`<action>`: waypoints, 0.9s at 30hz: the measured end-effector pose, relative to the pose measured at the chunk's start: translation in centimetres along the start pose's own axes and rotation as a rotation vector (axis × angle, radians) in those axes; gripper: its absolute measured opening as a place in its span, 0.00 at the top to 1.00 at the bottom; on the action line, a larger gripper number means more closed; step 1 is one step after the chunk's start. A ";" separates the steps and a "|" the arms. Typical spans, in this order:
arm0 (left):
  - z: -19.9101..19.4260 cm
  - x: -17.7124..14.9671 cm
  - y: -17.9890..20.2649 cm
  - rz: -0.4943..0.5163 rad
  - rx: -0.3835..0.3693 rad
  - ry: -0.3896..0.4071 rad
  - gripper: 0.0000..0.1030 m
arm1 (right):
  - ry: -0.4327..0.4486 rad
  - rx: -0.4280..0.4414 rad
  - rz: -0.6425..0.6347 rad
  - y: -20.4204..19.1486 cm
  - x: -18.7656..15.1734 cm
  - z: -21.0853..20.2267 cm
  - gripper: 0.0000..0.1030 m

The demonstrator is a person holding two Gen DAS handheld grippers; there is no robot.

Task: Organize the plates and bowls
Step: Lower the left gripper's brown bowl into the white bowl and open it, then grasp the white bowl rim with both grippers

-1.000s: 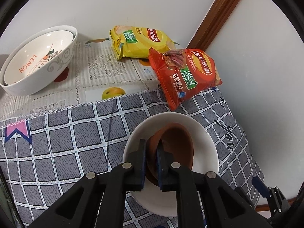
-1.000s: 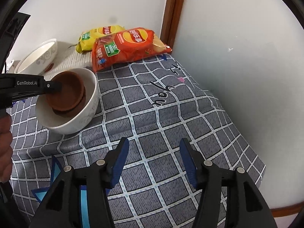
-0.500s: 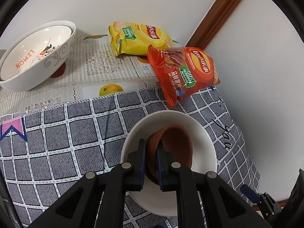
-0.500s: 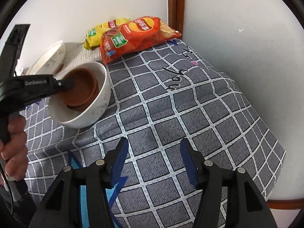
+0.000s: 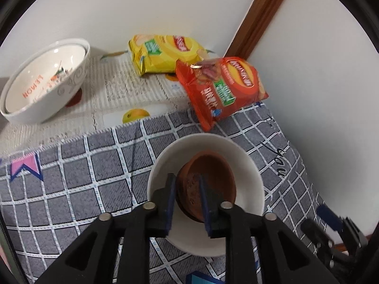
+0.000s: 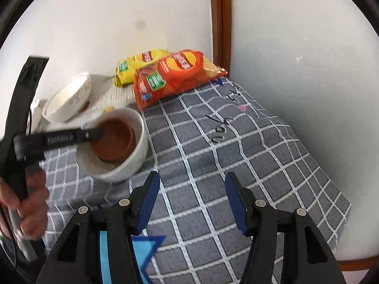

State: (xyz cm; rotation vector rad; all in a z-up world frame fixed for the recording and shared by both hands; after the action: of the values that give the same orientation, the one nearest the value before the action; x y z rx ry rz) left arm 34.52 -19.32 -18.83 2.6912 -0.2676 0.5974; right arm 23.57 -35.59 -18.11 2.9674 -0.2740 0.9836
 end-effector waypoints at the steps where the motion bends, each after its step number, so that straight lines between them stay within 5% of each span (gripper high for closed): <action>1: -0.5 0.2 0.1 0.007 0.008 0.012 0.74 | 0.011 0.002 0.009 0.0 0.5 0.0 0.45; 6: -2.5 1.0 -0.4 0.033 0.076 0.065 0.58 | 0.042 -0.011 0.005 -0.4 2.5 0.6 0.45; 17: -2.2 0.4 -3.1 0.002 0.180 0.005 0.57 | 0.002 0.099 -0.060 -3.8 4.9 4.4 0.54; 27: -0.3 -0.3 -3.6 0.007 0.220 -0.048 0.57 | -0.120 0.095 -0.036 -4.4 4.2 8.1 0.66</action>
State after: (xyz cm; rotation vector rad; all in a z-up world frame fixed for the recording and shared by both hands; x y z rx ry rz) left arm 35.07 -15.89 -19.89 2.9201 -0.2357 0.5964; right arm 32.45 -32.39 -21.86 3.1109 -0.1791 0.8399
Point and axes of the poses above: each gripper's, at about its wrist camera, not at the fingertips, and z roughly the way its jaws point, y to its right, x to its top, the point moved 6 cm from there along z, roughly the way its jaws point, and after that the axes turned 6 degrees about -z, right-handed, at the moved point
